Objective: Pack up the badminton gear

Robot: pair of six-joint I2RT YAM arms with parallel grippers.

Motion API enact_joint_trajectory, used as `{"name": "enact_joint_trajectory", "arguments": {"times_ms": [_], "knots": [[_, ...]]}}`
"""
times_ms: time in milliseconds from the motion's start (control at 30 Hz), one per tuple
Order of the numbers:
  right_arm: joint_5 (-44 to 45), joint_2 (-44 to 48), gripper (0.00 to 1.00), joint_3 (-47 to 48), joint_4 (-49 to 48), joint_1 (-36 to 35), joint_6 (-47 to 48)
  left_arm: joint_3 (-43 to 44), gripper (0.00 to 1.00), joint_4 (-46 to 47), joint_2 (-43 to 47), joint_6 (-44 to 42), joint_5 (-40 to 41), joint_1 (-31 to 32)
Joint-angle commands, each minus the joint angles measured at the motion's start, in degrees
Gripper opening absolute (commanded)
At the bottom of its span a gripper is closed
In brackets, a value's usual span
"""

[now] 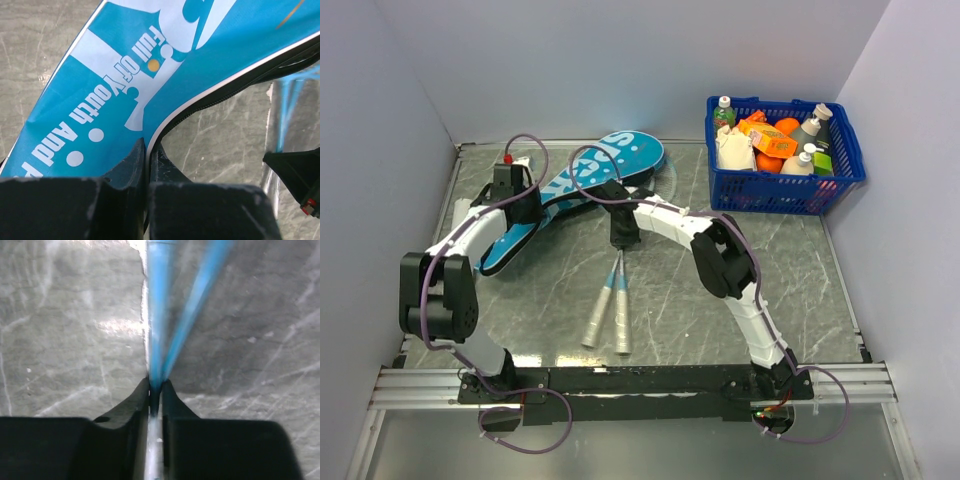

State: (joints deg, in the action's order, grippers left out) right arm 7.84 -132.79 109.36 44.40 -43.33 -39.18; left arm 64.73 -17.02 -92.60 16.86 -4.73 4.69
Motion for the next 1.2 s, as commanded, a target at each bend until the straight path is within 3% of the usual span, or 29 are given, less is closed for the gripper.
{"name": "enact_joint_trajectory", "arguments": {"times_ms": [0,367,600,967,1000,1100,1133,1167], "knots": [[0.34,1.83,0.0,-7.91,6.4,-0.7,4.55,-0.39,0.03,5.41,4.35,1.42,-0.45,-0.12],[-2.73,20.19,0.0,-32.17,1.21,3.16,14.3,-1.45,0.01,3.92,5.85,1.07,1.83,2.78],[-2.3,30.21,0.0,-41.41,1.13,5.8,22.03,-2.15,0.01,2.51,6.37,2.64,4.56,9.54],[-4.4,38.05,0.0,-51.7,-2.3,8.09,21.87,-10.41,0.02,5.85,8.31,7.92,3.68,14.47],[-4.76,37.44,0.03,-51.53,-2.13,8.09,21.78,-10.76,0.03,6.2,7.79,8.1,2.89,14.99],[-4.58,36.9,0.25,-51.44,-2.12,8.09,20.81,-11.82,0.06,7.08,6.91,8.45,0.09,15.61],[-4.58,37.08,0.35,-51.7,-2.3,8.17,20.55,-12.25,0.12,7.34,6.99,8.36,-0.45,15.79],[-4.41,37.34,0.38,-51.79,-2.39,8.09,20.11,-12.52,0.15,8.04,7.08,7.93,-1.24,15.88]]}}
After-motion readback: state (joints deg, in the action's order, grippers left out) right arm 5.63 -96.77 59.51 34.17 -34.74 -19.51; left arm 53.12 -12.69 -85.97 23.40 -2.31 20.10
